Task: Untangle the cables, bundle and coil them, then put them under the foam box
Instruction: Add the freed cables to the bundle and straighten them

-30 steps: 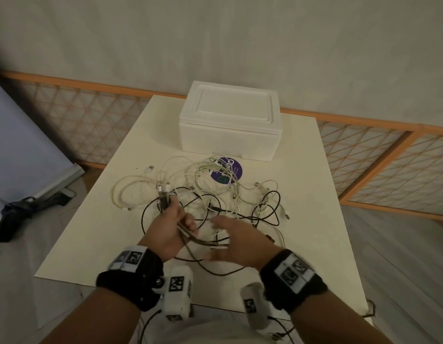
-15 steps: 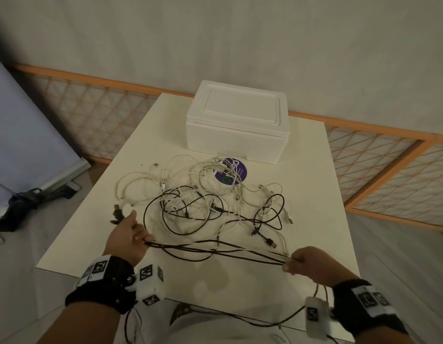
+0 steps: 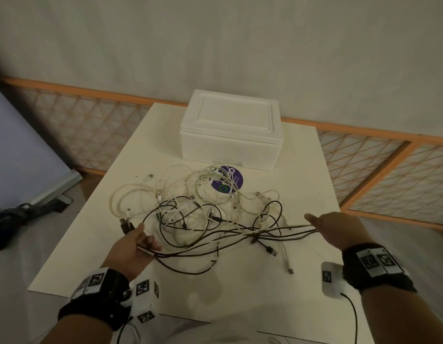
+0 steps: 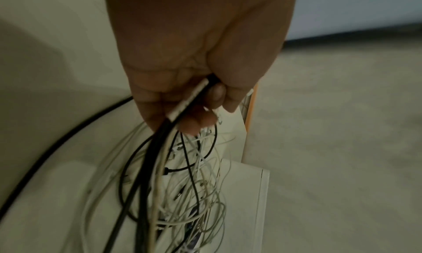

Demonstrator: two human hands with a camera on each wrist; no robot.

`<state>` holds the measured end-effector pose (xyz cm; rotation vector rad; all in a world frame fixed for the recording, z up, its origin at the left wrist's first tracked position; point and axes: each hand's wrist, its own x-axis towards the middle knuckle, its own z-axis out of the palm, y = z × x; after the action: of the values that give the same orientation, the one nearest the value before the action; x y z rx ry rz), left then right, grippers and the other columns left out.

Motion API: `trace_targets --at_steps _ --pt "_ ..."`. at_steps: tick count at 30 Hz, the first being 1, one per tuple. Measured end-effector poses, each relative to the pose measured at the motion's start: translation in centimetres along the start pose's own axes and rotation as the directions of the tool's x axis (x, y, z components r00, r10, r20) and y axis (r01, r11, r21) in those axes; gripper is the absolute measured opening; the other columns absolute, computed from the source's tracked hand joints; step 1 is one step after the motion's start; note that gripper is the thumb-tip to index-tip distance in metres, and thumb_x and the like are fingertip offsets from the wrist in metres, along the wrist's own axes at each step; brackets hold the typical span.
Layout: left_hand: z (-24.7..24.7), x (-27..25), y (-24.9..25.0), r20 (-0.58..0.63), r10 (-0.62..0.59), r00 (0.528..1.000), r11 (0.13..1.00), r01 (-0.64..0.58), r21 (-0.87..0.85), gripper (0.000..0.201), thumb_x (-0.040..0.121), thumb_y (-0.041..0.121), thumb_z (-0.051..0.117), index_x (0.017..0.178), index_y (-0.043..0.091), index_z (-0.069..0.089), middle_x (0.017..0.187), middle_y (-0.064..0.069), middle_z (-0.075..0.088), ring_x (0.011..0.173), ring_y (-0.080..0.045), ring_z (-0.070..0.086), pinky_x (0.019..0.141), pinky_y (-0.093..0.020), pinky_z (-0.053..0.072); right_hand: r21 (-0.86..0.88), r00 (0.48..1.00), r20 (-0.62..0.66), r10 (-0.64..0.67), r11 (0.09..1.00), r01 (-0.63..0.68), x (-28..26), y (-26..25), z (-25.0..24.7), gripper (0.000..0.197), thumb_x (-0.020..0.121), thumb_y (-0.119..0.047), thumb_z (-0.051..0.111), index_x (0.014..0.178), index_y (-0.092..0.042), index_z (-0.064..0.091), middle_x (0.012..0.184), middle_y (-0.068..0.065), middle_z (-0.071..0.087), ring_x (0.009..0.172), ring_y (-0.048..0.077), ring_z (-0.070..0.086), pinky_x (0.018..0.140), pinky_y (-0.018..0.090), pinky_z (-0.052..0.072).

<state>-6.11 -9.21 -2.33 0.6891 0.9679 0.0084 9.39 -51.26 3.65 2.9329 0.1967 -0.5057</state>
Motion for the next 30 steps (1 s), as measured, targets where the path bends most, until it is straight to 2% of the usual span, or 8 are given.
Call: trace_targets --at_steps 2,5,8,12,14,18,25,30 --pt "0.5 -0.6 0.1 0.073 -0.021 0.997 0.997 0.016 0.072 0.044 0.099 0.031 0.047 0.060 0.013 0.035 0.053 -0.009 0.048 0.062 -0.024 0.048 0.075 -0.038 0.046 -0.089 0.999 -0.044 -0.015 0.996 0.011 0.3 -1.8 -1.1 0.057 0.093 -0.061 0.026 0.097 -0.020 0.065 0.096 -0.001 0.062 0.092 0.017 0.060 0.082 0.034 0.048" --pt "1.2 -1.1 0.1 0.185 -0.048 0.982 0.974 0.005 0.226 0.043 0.099 0.031 0.046 0.062 0.009 0.041 0.062 -0.012 0.055 0.063 -0.026 0.059 0.071 -0.038 0.051 0.138 0.972 -0.142 -0.188 0.968 0.208 -0.3 -8.1 -3.4 0.033 0.093 -0.044 0.048 0.115 -0.023 0.063 0.120 0.000 0.060 0.112 0.018 0.054 0.096 0.033 0.042" --pt "2.3 -1.7 0.4 0.300 -0.080 0.951 0.932 -0.035 0.361 0.041 0.099 0.029 0.045 0.064 0.008 0.045 0.068 -0.014 0.057 0.069 -0.026 0.061 0.072 -0.037 0.054 0.305 0.875 -0.214 -0.434 0.821 0.482 -1.9 -16.6 -5.8 0.037 0.095 -0.033 0.051 0.130 -0.023 0.054 0.133 -0.002 0.055 0.121 0.015 0.050 0.102 0.026 0.033" --pt "3.8 -2.7 1.2 0.397 -0.093 0.913 0.814 -0.160 0.559 0.043 0.100 0.027 0.045 0.062 0.012 0.057 0.074 -0.017 0.066 0.080 -0.028 0.063 0.078 -0.036 0.051 0.414 0.764 -0.081 -0.640 0.676 0.610 -3.1 -25.1 -6.6 0.062 0.095 -0.034 0.052 0.149 -0.024 0.022 0.150 0.004 0.036 0.132 0.019 0.041 0.105 0.029 0.032" --pt "4.0 -2.8 1.8 0.433 -0.103 0.896 0.756 -0.212 0.619 0.039 0.099 0.028 0.048 0.065 0.015 0.062 0.078 -0.016 0.069 0.084 -0.028 0.065 0.082 -0.036 0.051 0.415 0.723 -0.070 -0.688 0.639 0.648 -3.1 -27.4 -6.6 0.066 0.095 -0.027 0.052 0.150 -0.025 0.016 0.149 0.007 0.036 0.132 0.021 0.040 0.103 0.029 0.033" --pt "3.9 -2.7 2.6 0.464 -0.134 0.875 0.723 -0.234 0.650 0.037 0.098 0.026 0.050 0.067 0.008 0.059 0.074 -0.012 0.069 0.092 -0.032 0.067 0.093 -0.042 0.051 0.365 0.680 -0.207 -0.703 0.589 0.721 -2.5 -28.4 -6.3 0.054 0.092 -0.009 0.053 0.143 -0.023 0.040 0.126 0.007 0.059 0.115 0.022 0.054 0.095 0.028 0.041" --pt "4.1 -2.7 3.0 0.479 -0.207 0.853 0.727 -0.194 0.659 0.040 0.098 0.012 0.048 0.058 0.006 0.049 0.059 -0.014 0.057 0.083 -0.033 0.068 0.079 -0.036 0.055 0.422 0.595 -0.170 -0.785 0.488 0.764 -2.2 -28.1 -5.8 0.049 0.097 -0.014 0.046 0.143 -0.027 0.039 0.147 -0.003 0.042 0.134 0.013 0.039 0.103 0.018 0.026" --pt "4.4 -2.2 3.1 0.495 -0.210 0.843 0.640 -0.264 0.721 0.027 0.097 0.018 0.052 0.076 0.001 0.052 0.048 -0.004 0.045 0.072 -0.027 0.069 0.098 -0.049 0.047 0.368 0.541 -0.296 -0.787 0.429 0.825 -1.6 -28.2 -6.0 0.043 0.088 -0.007 0.060 0.131 -0.014 0.057 0.132 0.007 0.058 0.119 0.020 0.053 0.099 0.024 0.037"
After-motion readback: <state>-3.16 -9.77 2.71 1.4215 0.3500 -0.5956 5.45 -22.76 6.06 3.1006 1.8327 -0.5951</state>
